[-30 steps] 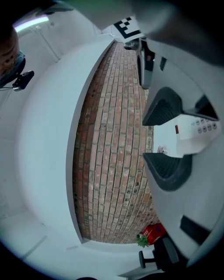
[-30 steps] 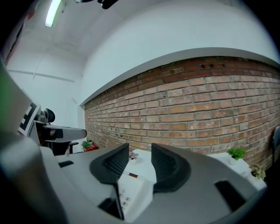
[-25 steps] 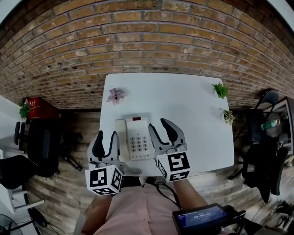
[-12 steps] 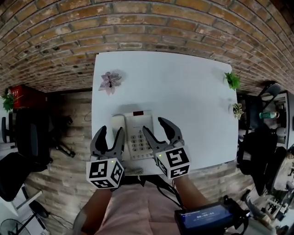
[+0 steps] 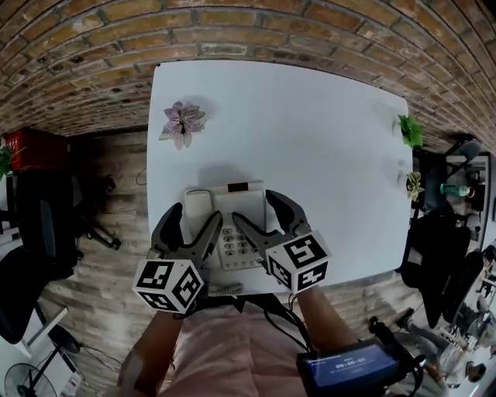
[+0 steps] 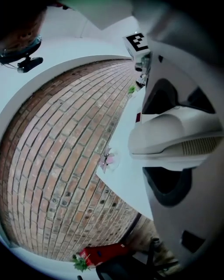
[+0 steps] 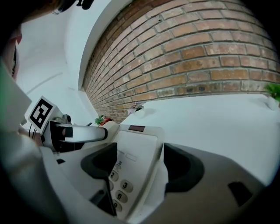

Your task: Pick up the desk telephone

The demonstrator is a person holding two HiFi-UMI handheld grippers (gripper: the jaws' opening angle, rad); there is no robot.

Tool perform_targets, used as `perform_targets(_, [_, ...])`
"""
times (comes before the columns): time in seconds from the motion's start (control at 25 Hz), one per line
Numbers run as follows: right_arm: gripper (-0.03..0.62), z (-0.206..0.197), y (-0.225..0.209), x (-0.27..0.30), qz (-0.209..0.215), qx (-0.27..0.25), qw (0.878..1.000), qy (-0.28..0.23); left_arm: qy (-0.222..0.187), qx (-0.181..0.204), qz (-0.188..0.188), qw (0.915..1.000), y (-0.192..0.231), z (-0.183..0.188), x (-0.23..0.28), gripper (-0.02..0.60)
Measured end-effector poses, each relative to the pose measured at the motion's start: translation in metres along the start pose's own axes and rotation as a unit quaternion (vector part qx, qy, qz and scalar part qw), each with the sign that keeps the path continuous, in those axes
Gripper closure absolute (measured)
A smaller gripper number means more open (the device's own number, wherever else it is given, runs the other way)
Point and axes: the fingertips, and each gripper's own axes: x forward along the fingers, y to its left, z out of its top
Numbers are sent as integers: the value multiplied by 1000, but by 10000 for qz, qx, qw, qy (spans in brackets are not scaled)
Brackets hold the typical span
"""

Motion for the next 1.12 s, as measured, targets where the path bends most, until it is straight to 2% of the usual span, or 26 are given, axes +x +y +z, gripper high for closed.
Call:
perform_targets(0.32, [230,-4,1,13,320,197,9988,328,359,-654,-338,9966,-1,-13,16,210])
perform_targets(0.6, [210,-8,1,22,867,620,9933,438,543,-722,-437,9950,-2,-15,20,210])
perform_targets(0.68, [219,-7,0,21,1021,655,9922,285,583,-642,-447,9952,-4,-16,20,210])
perform_targets(0.84, [252,-3,-1,14,1096,543,9919,-333,698,-483,-551,9949,-6,-19,19,191])
perform_targets(0.96, [255,0,2,7,1150,339,9908,-629,720,-771,-857,9907,-9,-24,13,173])
perform_targets(1.12, [256,7,9,-4,1305,13,9870,-936,689,-1154,-1433,9805,-15,-30,5,151])
